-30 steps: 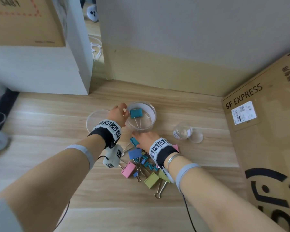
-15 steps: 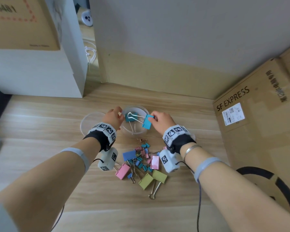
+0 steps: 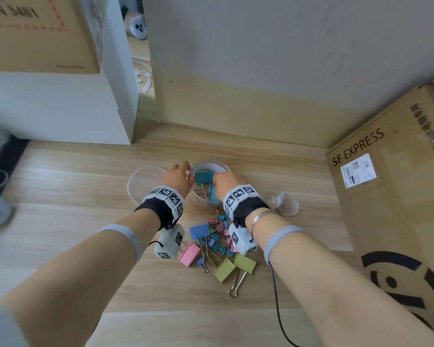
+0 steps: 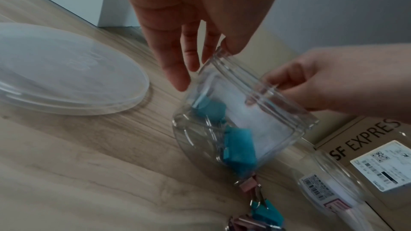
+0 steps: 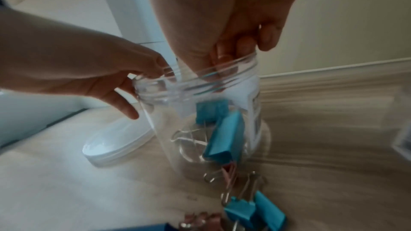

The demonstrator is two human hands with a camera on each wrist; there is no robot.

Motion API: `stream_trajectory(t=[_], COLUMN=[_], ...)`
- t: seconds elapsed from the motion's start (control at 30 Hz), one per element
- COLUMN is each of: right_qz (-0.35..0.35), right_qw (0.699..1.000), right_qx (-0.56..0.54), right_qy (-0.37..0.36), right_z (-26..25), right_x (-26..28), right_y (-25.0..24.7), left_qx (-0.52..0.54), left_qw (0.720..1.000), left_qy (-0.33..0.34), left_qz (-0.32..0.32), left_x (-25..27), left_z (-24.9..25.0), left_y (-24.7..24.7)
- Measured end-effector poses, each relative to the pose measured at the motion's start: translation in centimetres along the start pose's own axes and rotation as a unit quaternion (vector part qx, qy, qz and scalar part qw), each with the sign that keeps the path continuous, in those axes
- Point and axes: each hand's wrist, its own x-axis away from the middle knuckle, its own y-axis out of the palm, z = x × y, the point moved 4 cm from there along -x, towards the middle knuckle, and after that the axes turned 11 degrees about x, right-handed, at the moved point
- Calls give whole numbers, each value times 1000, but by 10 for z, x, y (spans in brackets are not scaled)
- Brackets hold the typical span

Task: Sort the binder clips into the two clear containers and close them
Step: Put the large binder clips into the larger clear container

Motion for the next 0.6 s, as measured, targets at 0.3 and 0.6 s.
stream_trajectory(t=[0.3, 0.6], right_qz=[29, -100], right_qw=[984, 989], right_qx=[-145, -90], right_qy=[104, 65], right_z=[60, 64], right_x=[32, 53], right_y=[36, 92], left_qx=[-127, -255], left_qw=[960, 927], left_qy=[247, 196], left_qz=[25, -194], left_x=[44, 80], left_z=[39, 32], left_y=[15, 71])
